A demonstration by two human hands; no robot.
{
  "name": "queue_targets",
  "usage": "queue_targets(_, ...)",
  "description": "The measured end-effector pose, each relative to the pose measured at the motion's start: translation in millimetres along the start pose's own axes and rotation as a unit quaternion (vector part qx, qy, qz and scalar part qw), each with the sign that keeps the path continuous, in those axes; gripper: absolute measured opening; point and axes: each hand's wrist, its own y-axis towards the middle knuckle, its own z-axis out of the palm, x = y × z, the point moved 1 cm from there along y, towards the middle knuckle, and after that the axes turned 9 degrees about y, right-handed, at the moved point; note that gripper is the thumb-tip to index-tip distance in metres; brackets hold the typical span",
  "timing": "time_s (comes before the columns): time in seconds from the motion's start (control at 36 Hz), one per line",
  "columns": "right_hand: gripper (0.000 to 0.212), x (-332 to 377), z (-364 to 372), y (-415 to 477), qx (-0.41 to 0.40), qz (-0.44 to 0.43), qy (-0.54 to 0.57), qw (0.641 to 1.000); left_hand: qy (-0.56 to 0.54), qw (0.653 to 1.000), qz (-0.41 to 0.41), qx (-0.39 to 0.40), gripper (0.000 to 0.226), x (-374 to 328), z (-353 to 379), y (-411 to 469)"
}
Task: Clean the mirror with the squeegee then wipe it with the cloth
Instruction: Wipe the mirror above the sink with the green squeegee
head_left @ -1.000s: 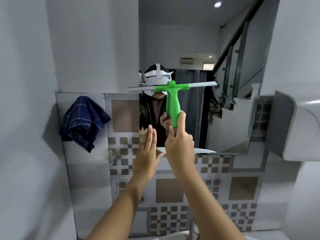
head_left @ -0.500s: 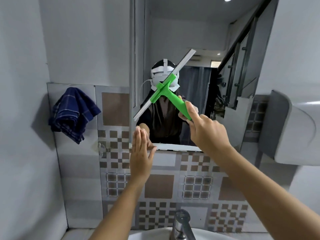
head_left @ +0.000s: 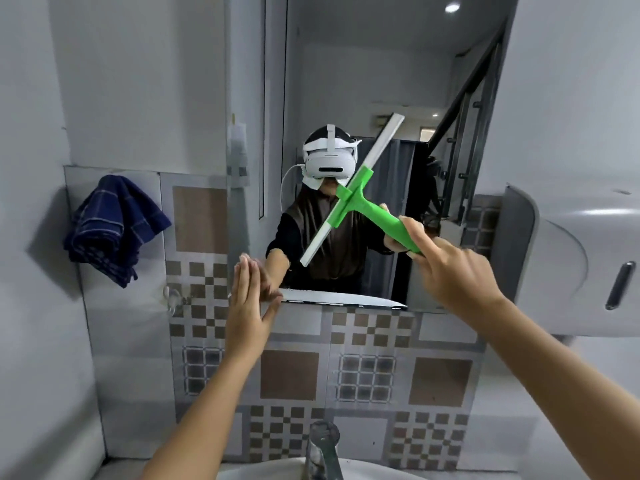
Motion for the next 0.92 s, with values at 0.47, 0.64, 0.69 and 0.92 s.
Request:
queue_targets(0.47,0.07,-14,0,-40,0.01,0.072,0.021,0.997,0.054,0.992,0.106,-0.05,0.057,-40,-47,131)
queue_targets(0.64,0.071,-4,13,-55,0.005,0.146,0.054,0.988,0.101,0.987,0.115,-0.039,0.063,-35,-45,143)
queue_targets(0.69,0.065,4,17,-59,-0.002,0.169,0.066,0.983,0.1,0.986,0.126,-0.037,0.062,-35,-47,141)
queue_targets(0.92,0.061,37,40,-78,-0.013,0.269,0.114,0.956,0.085,0.977,0.197,0.004,0.069,-20,-57,145)
